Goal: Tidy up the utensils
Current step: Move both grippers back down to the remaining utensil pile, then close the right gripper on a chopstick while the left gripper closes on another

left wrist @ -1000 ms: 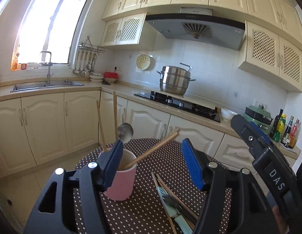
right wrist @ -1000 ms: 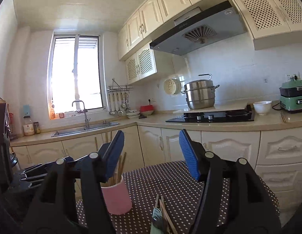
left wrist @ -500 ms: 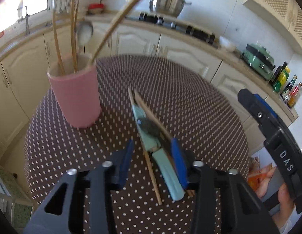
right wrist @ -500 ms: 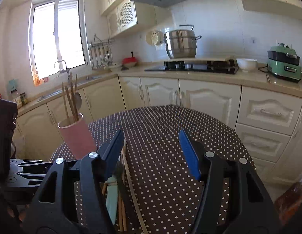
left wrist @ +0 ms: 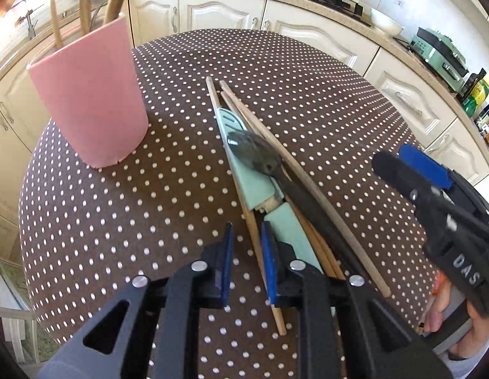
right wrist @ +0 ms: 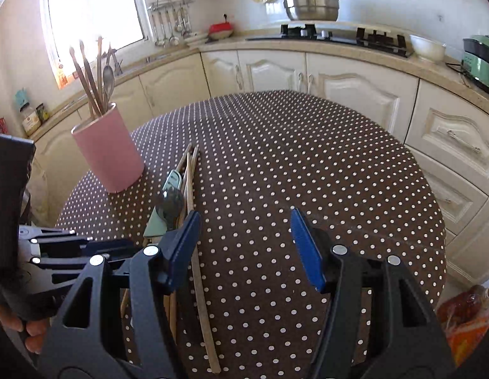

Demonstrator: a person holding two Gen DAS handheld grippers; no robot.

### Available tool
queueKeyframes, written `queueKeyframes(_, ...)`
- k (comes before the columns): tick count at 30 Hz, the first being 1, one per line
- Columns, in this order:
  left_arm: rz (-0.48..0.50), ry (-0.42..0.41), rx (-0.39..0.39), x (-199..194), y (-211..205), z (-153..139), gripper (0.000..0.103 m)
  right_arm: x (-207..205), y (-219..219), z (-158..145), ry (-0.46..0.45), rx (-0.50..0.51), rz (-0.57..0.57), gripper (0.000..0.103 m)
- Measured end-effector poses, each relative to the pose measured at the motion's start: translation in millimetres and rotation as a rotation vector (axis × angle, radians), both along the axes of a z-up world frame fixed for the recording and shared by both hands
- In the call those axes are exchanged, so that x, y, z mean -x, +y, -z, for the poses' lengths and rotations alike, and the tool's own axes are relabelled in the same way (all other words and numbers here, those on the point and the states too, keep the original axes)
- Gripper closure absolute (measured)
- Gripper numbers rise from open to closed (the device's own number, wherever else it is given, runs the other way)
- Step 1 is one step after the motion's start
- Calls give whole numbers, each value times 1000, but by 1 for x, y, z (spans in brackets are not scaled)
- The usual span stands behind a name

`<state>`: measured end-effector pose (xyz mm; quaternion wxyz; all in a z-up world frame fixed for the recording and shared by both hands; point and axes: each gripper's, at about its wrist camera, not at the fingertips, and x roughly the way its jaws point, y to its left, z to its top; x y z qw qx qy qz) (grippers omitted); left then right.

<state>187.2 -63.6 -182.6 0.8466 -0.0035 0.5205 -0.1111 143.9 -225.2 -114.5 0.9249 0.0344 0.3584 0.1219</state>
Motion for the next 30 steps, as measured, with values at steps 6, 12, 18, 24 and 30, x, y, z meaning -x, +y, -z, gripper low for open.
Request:
queueKeyframes(6, -16, -9, -30, -13, -4, 4, 95, -19, 14, 5, 89, 45, -87, 44)
queueKeyframes(12, -33, 3, 10, -2, 14, 0, 97, -42, 34, 17, 198, 89, -167, 50)
queueKeyframes(18, -34, 45, 30, 21, 32, -3, 97, -59, 52, 26, 272, 158, -194, 65)
queueKeyframes(24, -18, 70, 48, 1, 38, -5, 96, -74, 66, 29, 329, 231, -209, 66)
queueKeyframes(30, -5, 96, 16, -45, 22, -6, 95, -96, 82, 29, 398, 268, -229, 66)
